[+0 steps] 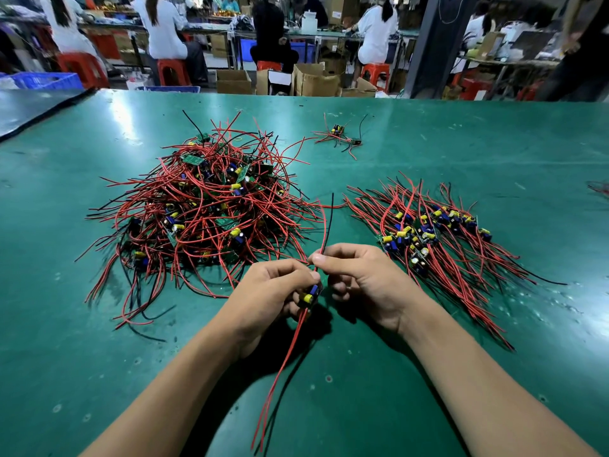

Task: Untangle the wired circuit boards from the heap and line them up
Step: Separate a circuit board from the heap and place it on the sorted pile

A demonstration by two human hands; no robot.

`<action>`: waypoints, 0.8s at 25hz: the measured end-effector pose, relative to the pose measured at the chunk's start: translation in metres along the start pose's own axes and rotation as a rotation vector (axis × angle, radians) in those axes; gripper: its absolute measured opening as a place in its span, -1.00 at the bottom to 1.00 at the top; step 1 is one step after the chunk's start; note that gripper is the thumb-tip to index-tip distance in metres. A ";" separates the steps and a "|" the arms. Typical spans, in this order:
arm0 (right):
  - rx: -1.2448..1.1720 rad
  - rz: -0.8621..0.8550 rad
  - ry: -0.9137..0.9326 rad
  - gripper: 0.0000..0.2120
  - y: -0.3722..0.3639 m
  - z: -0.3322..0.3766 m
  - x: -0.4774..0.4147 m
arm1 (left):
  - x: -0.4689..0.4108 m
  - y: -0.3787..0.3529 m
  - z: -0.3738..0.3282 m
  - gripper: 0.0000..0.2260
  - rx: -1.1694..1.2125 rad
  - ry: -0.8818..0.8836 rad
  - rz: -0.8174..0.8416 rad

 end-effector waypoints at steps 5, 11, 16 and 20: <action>-0.138 -0.265 0.067 -0.87 0.014 0.008 -0.003 | 0.000 -0.001 -0.001 -0.80 -0.097 -0.019 0.024; -0.427 -0.268 -0.024 -0.79 0.022 0.013 -0.001 | 0.001 -0.006 0.000 -0.77 -0.167 -0.049 0.049; -0.680 -0.145 -0.140 -0.66 0.020 0.013 0.002 | 0.000 -0.008 -0.001 -0.75 -0.184 -0.047 0.043; -0.783 -0.118 -0.154 -0.70 0.021 0.015 0.003 | 0.001 -0.007 -0.001 -0.75 -0.185 -0.048 0.057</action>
Point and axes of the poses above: each hand's wrist, its own x-axis away from the middle knuckle, its own y-axis out of the back of the hand, z = x × y, the point moved 6 cm from there along -x, towards the middle knuckle, and after that the axes turned 14 degrees about x, right-handed, at the moved point
